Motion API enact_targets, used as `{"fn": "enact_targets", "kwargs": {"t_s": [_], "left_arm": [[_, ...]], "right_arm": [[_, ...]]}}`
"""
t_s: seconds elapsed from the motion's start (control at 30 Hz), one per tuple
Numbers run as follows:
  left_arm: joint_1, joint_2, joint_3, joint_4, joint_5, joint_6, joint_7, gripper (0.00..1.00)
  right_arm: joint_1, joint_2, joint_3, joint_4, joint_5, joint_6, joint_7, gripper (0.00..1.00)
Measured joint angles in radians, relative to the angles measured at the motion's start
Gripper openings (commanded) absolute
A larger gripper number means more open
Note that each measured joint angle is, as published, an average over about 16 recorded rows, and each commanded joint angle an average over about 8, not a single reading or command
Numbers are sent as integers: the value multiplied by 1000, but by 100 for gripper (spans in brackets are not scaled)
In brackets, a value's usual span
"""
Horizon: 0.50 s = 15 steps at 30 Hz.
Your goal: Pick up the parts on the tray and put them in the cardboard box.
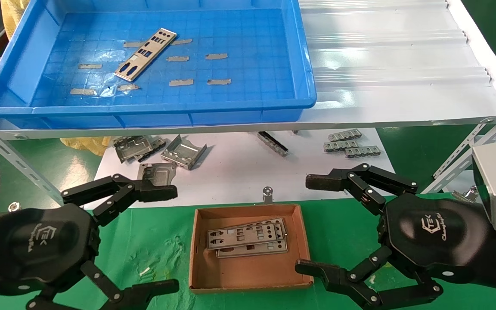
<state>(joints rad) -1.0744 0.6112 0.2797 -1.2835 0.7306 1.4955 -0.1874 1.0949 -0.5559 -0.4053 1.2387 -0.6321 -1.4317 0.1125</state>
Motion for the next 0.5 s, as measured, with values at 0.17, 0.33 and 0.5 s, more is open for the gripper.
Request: {"fn": "enact_targets", "kwargs": {"t_s": [0.17, 0.33, 0.5], "left_arm": [[0, 0, 0, 0, 0, 0, 0, 100], [0, 0, 0, 0, 0, 0, 0, 100], [0, 0, 0, 0, 0, 0, 0, 100]], "right_arm": [[0, 0, 0, 0, 0, 0, 0, 100], [0, 0, 0, 0, 0, 0, 0, 100], [0, 0, 0, 0, 0, 0, 0, 100]]}}
